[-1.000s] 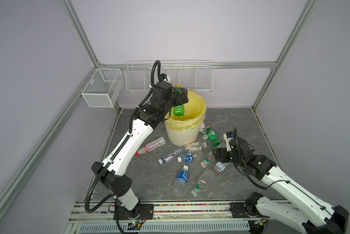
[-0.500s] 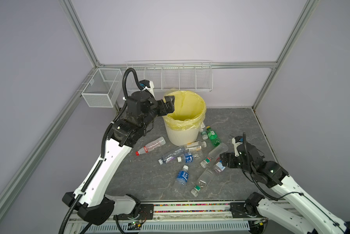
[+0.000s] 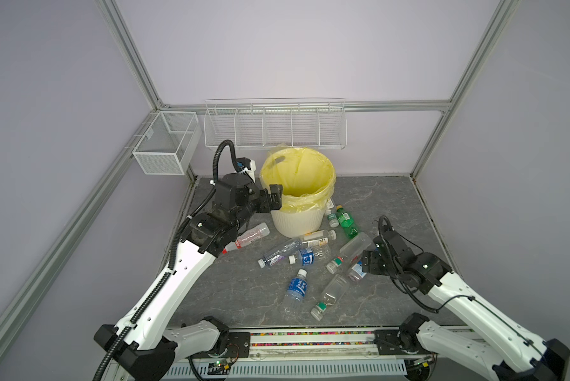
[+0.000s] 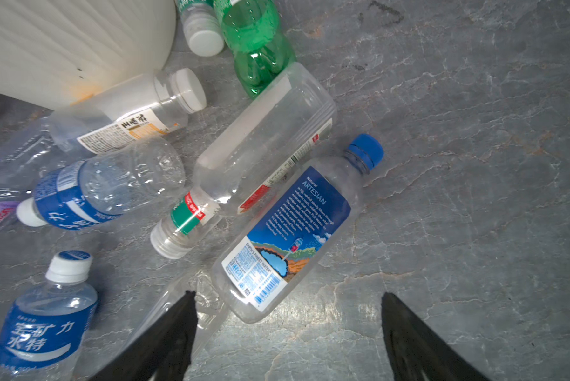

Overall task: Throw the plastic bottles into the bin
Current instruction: 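Draw the left gripper back from the bin while the right gripper lowers toward the bottles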

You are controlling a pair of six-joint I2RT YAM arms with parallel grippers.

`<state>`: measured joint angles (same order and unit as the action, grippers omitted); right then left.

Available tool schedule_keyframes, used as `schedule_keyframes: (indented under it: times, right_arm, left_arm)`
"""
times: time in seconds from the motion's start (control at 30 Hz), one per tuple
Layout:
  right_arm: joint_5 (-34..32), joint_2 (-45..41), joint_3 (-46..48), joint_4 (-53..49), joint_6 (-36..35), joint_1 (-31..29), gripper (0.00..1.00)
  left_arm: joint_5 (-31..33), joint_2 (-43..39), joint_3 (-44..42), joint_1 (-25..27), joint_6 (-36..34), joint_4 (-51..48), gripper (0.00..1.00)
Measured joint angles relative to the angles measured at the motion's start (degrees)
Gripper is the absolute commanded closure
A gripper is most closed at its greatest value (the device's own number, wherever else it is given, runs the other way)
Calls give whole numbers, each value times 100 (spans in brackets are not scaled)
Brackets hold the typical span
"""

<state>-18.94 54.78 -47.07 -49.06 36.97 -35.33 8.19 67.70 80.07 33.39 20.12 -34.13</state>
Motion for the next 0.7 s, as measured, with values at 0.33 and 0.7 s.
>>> schedule_keyframes:
  times: [0.33,0.7]
  right_arm:
    - [92,796,-31,-15,426,48,12]
    - [348,1464,-96,389,857,70,11]
  left_arm:
    - [162,-442,-857,0,-308,44,1]
    - [304,-688,-1495,0,-437,-59,0]
